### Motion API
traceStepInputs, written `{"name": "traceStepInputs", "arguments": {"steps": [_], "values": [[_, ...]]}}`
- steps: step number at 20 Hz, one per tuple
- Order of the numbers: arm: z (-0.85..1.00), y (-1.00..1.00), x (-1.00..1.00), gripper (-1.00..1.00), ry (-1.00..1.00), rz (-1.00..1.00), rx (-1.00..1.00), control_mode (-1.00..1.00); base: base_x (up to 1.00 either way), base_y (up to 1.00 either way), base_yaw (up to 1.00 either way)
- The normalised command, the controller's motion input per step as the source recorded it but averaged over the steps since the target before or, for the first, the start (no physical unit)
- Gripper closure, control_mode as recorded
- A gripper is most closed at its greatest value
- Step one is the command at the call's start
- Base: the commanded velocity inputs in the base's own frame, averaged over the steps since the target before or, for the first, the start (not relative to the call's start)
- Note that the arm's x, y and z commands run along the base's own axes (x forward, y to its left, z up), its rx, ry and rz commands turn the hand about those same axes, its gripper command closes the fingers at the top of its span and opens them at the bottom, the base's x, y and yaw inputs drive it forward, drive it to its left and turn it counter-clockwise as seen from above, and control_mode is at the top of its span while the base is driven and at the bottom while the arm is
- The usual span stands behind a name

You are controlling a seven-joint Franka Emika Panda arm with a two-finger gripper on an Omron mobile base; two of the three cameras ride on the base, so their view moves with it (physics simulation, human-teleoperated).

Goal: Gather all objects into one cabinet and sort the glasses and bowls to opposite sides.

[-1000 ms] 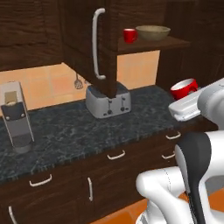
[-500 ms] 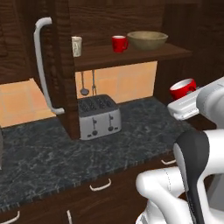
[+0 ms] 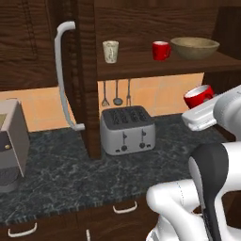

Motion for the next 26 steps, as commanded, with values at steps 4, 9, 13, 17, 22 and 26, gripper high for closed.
{"name": "traceStepInputs", "arguments": {"steps": [4, 9, 13, 17, 22, 26], "values": [[0.0, 0.0, 0.0, 1.0, 0.0, 0.0, 0.0, 1.0, 1.0, 0.0, 0.19], [0.0, 0.0, 0.0, 1.0, 0.0, 0.0, 0.0, 1.0, 0.84, 0.0, 0.07], [0.0, 0.0, 0.0, 1.0, 0.0, 0.0, 0.0, 1.0, 0.07, 0.0, 0.0], [0.0, 0.0, 0.0, 1.0, 0.0, 0.0, 0.0, 1.0, 0.0, 0.0, 0.0], [0.36, -0.09, -0.01, 1.0, -0.06, 0.05, 0.1, -1.0, 0.0, -0.01, 0.01], [0.74, -0.24, -0.09, 1.0, -0.11, 0.03, 0.25, -1.0, 0.0, 0.0, 0.0]]}}
